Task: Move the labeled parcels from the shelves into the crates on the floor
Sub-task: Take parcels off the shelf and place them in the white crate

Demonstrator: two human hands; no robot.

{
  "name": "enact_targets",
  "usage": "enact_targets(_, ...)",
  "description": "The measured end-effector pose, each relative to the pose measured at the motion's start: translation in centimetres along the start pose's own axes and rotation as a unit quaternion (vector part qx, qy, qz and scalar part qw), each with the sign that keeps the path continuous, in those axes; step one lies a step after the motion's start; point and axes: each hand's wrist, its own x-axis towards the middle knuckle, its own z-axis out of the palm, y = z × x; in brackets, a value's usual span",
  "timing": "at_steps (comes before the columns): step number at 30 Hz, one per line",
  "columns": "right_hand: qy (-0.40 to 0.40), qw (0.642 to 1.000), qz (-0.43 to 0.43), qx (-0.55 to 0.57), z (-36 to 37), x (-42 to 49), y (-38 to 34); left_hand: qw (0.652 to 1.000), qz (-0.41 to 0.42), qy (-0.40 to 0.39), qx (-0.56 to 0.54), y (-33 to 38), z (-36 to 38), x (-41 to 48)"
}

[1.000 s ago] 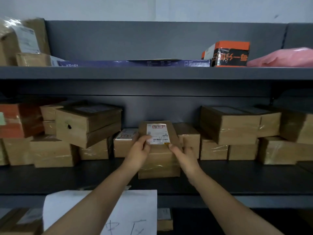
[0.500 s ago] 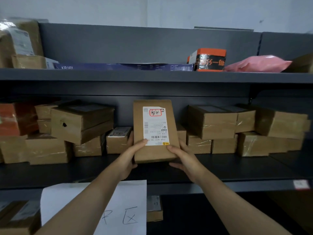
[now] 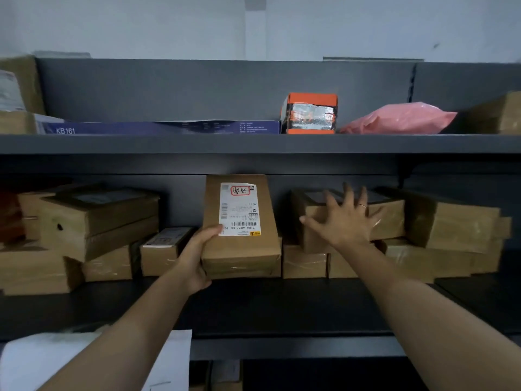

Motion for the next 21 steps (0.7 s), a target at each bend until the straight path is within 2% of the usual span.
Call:
enact_targets(3, -0.041, 0.997, 0.031, 0.054, 0.1, 1.5, 0.4, 1.0, 0.003, 0.011, 0.026, 0.1, 0.4, 0.3)
enact_targets(5, -0.052, 0.997, 0.022, 0.061, 0.2, 1.5, 0.3, 0.999, 0.005, 0.015, 0.03, -0.1, 0.4, 0.7)
enact_targets(9, 0.03, 0.998, -0.003, 0.054, 0.7, -0.3, 0.4, 0.999, 0.013, 0.015, 0.038, -0.5, 1.1, 0.9)
enact_targets(13, 0.083, 0.988, -0.028, 0.131, 2.3, -3.0, 1.7, 0.999, 0.014, 0.015, 0.04, -0.9, 1.9, 1.0)
enact_targets(15, 0.118, 0.958, -0.024, 0.261, 2.9, -4.0, 2.4, 0.999, 0.011, 0.016, 0.043, -1.2, 2.1, 1.0)
enact_targets(17, 0.147, 0.912, 0.027, 0.383, 3.2, -4.2, 2.8, 0.999, 0.005, 0.017, 0.042, -1.5, 2.4, 1.1)
enact_targets(18, 0.135, 0.895, 0.057, 0.422, 3.1, -4.1, 2.9, 0.999, 0.003, 0.017, 0.043, -1.8, 2.6, 1.1)
enact_targets(21, 0.032, 0.836, 0.12, 0.535, 2.7, -3.6, 3.7, 0.999, 0.006, 0.02, 0.048, -2.4, 3.1, 1.1)
